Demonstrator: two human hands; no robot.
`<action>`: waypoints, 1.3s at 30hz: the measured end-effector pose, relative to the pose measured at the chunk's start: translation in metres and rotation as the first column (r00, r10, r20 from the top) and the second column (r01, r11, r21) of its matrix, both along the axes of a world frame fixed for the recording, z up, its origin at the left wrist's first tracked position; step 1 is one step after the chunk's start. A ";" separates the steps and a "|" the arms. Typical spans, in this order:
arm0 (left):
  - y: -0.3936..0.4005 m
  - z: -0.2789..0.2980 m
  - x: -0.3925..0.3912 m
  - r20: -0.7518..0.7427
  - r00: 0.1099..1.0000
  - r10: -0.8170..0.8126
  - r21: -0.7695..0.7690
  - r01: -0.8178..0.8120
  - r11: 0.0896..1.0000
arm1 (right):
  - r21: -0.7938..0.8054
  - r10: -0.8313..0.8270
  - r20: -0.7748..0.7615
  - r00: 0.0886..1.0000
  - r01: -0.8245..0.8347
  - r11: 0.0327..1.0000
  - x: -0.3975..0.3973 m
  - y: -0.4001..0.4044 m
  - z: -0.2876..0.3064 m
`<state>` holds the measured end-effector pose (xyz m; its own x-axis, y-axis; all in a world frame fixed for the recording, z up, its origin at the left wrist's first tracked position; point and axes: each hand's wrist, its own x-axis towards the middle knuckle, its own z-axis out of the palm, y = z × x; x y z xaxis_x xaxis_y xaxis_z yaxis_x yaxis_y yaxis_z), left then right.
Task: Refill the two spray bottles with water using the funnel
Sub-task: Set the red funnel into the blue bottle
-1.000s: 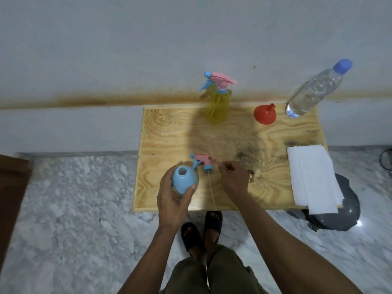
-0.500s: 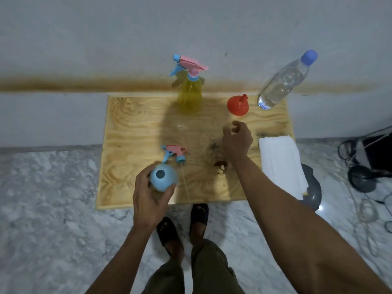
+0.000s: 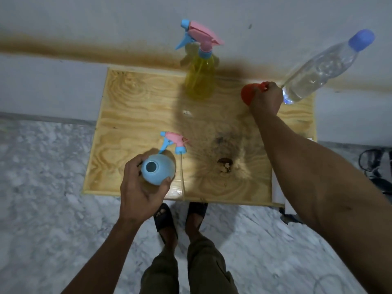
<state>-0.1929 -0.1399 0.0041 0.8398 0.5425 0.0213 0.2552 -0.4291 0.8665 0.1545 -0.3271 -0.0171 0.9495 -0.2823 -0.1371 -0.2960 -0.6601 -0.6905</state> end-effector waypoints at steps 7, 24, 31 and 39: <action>0.000 0.002 -0.002 -0.018 1.000 0.017 -0.024 -0.017 1.000 | 0.039 -0.019 0.036 0.999 0.018 0.999 -0.009 -0.005 0.010; 0.003 0.020 -0.009 -0.115 0.992 -0.052 -0.057 0.046 0.997 | 0.919 0.064 -0.283 0.957 0.252 0.303 -0.243 0.046 0.151; 0.007 0.013 -0.007 -0.162 0.986 -0.032 -0.041 0.026 0.999 | 0.968 0.298 -0.208 0.932 0.154 0.196 -0.274 0.062 0.155; 0.006 0.016 -0.006 -0.180 0.983 -0.030 -0.011 0.029 1.000 | 0.966 0.472 -0.036 0.881 -0.091 0.243 -0.275 0.068 0.163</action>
